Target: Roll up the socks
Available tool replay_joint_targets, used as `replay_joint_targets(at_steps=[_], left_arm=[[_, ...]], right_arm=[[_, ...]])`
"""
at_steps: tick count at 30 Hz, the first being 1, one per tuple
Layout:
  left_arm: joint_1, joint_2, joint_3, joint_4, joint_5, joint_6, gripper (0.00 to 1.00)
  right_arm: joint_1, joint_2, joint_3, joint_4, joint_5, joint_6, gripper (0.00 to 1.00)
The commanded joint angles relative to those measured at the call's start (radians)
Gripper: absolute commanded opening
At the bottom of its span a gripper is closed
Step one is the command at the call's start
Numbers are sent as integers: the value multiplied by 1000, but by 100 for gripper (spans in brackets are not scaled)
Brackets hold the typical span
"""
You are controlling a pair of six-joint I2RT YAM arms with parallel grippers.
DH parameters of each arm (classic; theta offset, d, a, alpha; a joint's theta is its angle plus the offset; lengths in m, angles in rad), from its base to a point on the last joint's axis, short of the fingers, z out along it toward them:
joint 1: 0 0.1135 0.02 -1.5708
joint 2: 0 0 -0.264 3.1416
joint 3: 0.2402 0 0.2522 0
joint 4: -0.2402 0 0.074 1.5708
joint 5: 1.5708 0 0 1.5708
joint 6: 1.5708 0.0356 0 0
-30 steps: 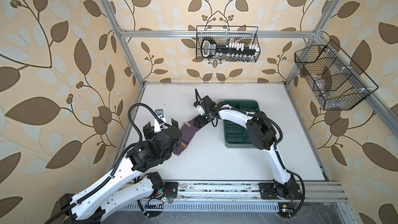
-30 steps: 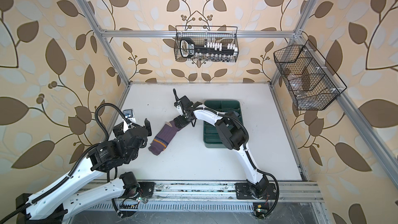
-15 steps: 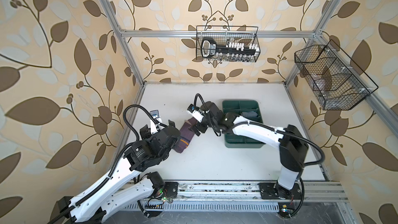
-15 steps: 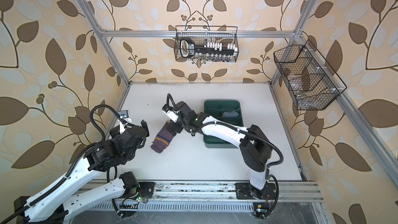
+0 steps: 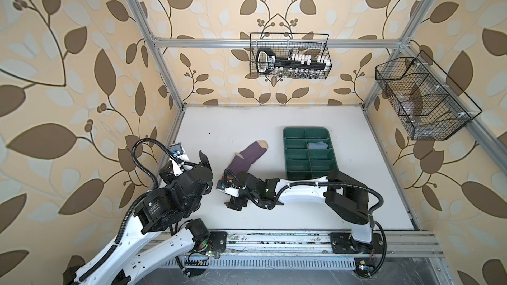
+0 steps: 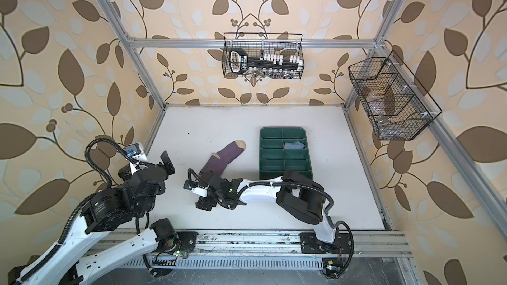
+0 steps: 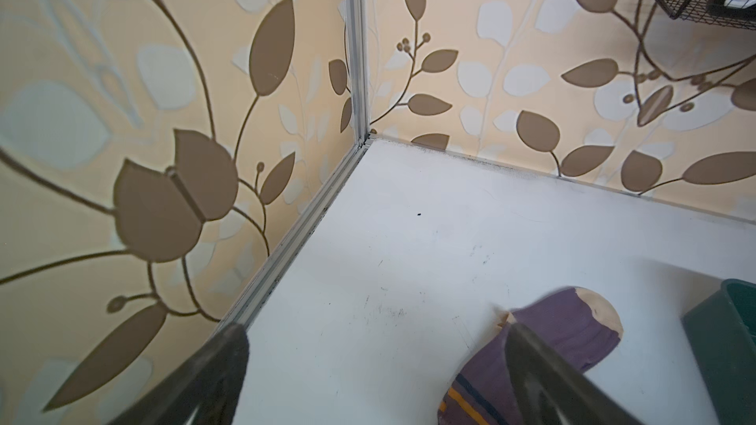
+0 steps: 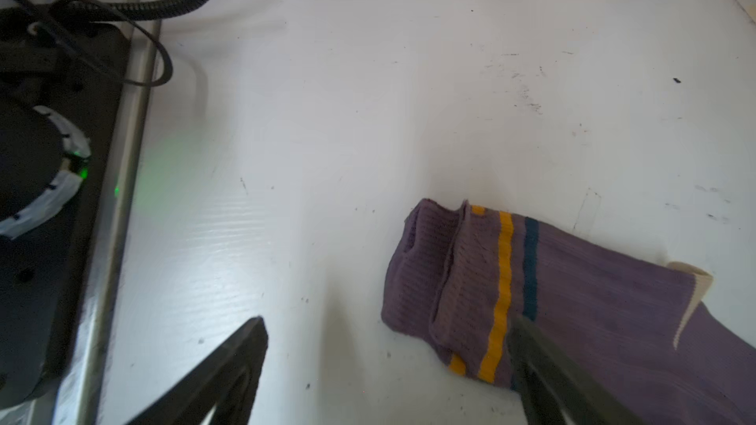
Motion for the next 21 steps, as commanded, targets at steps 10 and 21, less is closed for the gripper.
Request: replay_joint_targets(at_steps=[10, 21], left_arm=[[13, 26, -11, -47, -34, -67, 99], [13, 56, -28, -11, -13, -47, 99]], right_arm=[[-48, 210, 170, 3, -147, 130, 82], [-69, 228, 138, -47, -223, 191, 29]])
